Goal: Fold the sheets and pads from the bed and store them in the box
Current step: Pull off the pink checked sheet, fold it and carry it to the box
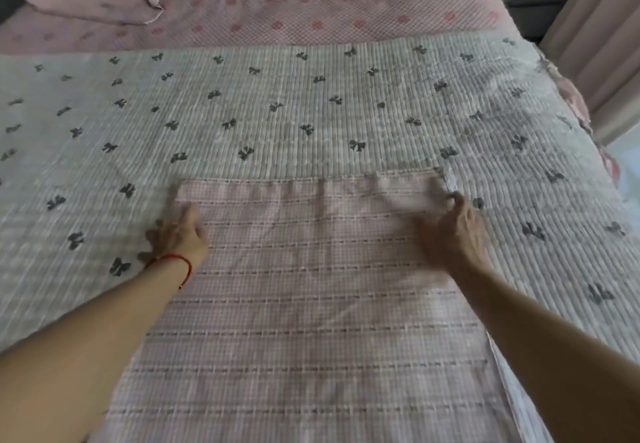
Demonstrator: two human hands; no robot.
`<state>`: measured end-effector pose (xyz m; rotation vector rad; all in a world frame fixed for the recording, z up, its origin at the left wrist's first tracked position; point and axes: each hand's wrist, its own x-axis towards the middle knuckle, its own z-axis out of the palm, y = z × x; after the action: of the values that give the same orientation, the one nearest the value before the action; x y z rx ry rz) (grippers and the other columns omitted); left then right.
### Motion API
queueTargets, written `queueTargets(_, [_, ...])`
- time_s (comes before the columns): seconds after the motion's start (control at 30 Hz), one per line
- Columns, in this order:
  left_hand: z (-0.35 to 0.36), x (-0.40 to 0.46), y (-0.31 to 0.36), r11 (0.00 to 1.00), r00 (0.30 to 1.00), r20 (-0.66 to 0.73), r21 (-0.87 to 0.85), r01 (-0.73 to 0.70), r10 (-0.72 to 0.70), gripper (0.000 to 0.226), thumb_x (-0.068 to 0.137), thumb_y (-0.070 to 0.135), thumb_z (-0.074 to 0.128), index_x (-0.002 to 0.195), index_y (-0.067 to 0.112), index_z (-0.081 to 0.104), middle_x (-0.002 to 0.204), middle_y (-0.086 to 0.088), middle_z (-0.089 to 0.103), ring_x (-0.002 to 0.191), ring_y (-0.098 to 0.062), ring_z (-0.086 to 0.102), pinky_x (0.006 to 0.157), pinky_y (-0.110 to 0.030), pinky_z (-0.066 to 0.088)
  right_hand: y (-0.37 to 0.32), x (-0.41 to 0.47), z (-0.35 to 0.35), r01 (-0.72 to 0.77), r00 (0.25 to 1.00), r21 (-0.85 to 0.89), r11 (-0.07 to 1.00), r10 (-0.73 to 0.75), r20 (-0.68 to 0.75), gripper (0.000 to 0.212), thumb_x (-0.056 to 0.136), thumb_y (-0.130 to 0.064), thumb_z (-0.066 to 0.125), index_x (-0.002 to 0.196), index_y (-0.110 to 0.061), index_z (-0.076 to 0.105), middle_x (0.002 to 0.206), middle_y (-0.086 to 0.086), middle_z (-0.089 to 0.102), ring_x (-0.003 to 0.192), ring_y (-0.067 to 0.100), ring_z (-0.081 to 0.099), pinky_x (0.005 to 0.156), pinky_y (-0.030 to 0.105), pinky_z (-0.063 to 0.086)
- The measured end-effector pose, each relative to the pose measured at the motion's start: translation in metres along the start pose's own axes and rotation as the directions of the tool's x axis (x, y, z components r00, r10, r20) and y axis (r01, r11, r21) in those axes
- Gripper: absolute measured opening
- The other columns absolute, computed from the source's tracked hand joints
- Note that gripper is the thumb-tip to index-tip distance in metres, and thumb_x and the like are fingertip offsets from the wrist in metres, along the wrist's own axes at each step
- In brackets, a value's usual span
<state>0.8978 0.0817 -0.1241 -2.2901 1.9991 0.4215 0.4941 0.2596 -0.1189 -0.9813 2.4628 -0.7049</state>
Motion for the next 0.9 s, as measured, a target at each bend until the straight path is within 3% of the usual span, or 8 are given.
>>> queueTargets(0.1, [-0.010,0.056,0.021,0.973,0.973,-0.134,-0.163,0.164,-0.187,0.051,0.105,0.031,0.039,0.151,0.008,0.034,0.146,-0.031,0.040,0.135,-0.048,0.038,0.110,-0.061,0.033,-0.009,0.041,0.012,-0.108,0.979,0.078,0.991,0.120,-0.164,0.082,0.090,-0.058,0.064,0.147,-0.007,0.038,0.143,0.023,0.046,0.135,0.040,0.042,0.113,0.054,0.032])
queueTargets(0.27, [-0.029,0.115,0.018,0.800,0.970,0.049,-0.556,0.224,-0.238,0.039,0.089,0.018,0.075,0.122,-0.002,0.067,0.123,-0.016,0.069,0.115,-0.027,0.065,0.105,-0.041,0.050,-0.017,0.091,0.014,-0.134,0.971,0.048,0.990,0.141,-0.195,0.045,0.098,-0.046,0.048,0.121,-0.008,0.054,0.118,0.024,0.064,0.113,0.043,0.058,0.084,0.044,0.038])
queueTargets(0.4, [0.009,0.110,0.022,0.905,0.973,-0.168,-0.419,0.075,-0.159,0.024,0.090,0.026,0.071,0.103,0.006,0.074,0.105,-0.016,0.073,0.102,-0.031,0.068,0.091,-0.039,0.051,-0.017,0.094,0.042,-0.081,0.963,-0.165,0.983,0.034,-0.268,0.039,0.107,-0.038,0.036,0.132,-0.008,0.041,0.115,0.027,0.064,0.105,0.049,0.060,0.081,0.048,0.034])
queueTargets(0.53, [0.035,0.117,0.019,0.915,0.940,-0.332,-0.399,-0.061,-0.082,0.014,0.092,0.018,0.065,0.099,0.006,0.066,0.102,-0.021,0.070,0.097,-0.038,0.064,0.083,-0.041,0.048,-0.014,0.102,0.059,-0.048,0.957,-0.167,0.985,-0.002,-0.289,0.039,0.108,-0.043,0.029,0.124,-0.010,0.040,0.118,0.023,0.065,0.104,0.050,0.061,0.084,0.053,0.038])
queueTargets(0.63, [0.028,0.120,0.022,0.921,0.964,-0.250,-0.389,-0.011,-0.094,0.015,0.095,0.025,0.063,0.107,0.016,0.059,0.114,-0.017,0.067,0.106,-0.038,0.062,0.089,-0.039,0.046,-0.007,0.111,0.052,-0.030,0.977,-0.132,0.991,0.002,-0.212,0.045,0.104,-0.051,0.032,0.125,-0.012,0.039,0.119,0.022,0.064,0.105,0.048,0.062,0.086,0.053,0.039])
queueTargets(0.73, [0.005,0.104,0.031,0.893,0.973,-0.069,-0.414,0.175,-0.222,0.052,0.098,0.039,0.057,0.140,0.016,0.037,0.147,-0.016,0.046,0.134,-0.036,0.046,0.107,-0.041,0.039,-0.009,0.102,0.020,-0.012,0.998,0.077,0.997,0.018,-0.067,0.087,0.085,-0.084,0.039,0.137,-0.014,0.036,0.127,0.019,0.054,0.111,0.037,0.057,0.089,0.046,0.042])
queueTargets(0.8, [-0.001,0.054,0.040,0.981,0.968,-0.233,-0.190,0.050,-0.095,0.059,0.098,0.040,0.051,0.148,0.016,0.029,0.154,-0.019,0.030,0.142,-0.038,0.031,0.113,-0.053,0.030,-0.012,0.061,0.001,0.156,0.984,-0.086,0.984,-0.162,-0.074,0.081,0.091,-0.072,0.035,0.153,-0.019,0.027,0.151,0.022,0.033,0.135,0.038,0.039,0.104,0.053,0.035])
queueTargets(0.9, [0.018,-0.087,0.034,0.944,0.876,-0.368,0.018,-0.329,0.312,0.055,0.097,0.034,0.050,0.148,0.018,0.037,0.159,-0.019,0.024,0.144,-0.043,0.026,0.113,-0.062,0.027,-0.003,-0.053,-0.004,0.510,0.860,-0.278,0.814,-0.490,0.142,0.065,0.102,-0.058,0.029,0.161,-0.032,0.021,0.172,0.006,-0.002,0.159,0.029,0.000,0.122,0.063,0.005])
